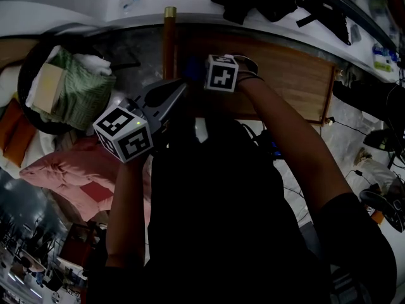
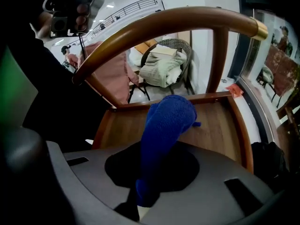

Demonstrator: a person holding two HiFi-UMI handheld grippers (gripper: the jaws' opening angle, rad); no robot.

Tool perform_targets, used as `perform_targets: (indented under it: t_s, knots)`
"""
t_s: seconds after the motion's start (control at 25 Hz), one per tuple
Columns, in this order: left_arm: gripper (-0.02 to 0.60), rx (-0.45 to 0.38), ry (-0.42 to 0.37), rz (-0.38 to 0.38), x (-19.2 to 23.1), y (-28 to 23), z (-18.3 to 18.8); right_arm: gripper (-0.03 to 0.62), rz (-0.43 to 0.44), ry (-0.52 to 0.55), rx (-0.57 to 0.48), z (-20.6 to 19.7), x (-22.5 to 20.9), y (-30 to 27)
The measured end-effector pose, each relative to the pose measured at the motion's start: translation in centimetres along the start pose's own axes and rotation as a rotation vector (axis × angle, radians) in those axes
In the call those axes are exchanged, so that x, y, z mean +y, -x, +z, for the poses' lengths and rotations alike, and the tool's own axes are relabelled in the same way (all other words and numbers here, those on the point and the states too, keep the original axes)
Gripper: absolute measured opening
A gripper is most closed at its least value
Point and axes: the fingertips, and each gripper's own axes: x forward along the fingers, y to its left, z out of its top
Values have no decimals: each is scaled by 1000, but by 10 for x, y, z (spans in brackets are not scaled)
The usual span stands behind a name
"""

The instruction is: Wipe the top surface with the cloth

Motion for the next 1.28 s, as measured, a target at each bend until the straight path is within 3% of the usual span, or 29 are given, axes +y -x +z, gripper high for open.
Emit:
perform_targets:
  t_s: [0.28, 0.6, 0.96, 1.2, 1.28]
  knots:
    - [11, 1, 16, 9, 4, 1, -2, 64, 28, 59, 2, -5, 44, -13]
    - [11, 1, 6, -7, -3, -3, 1, 64, 110, 50, 11, -9, 86, -24]
    - [11, 17, 17, -32, -13, -10, -6, 63, 250, 69, 50, -15, 126, -33]
    - [11, 11, 6, -36, -15, -14, 0, 61, 296, 22, 54, -17, 122, -30]
    - [11, 12, 2, -37, -16, -13, 1, 62, 242, -15, 26, -20, 103, -20]
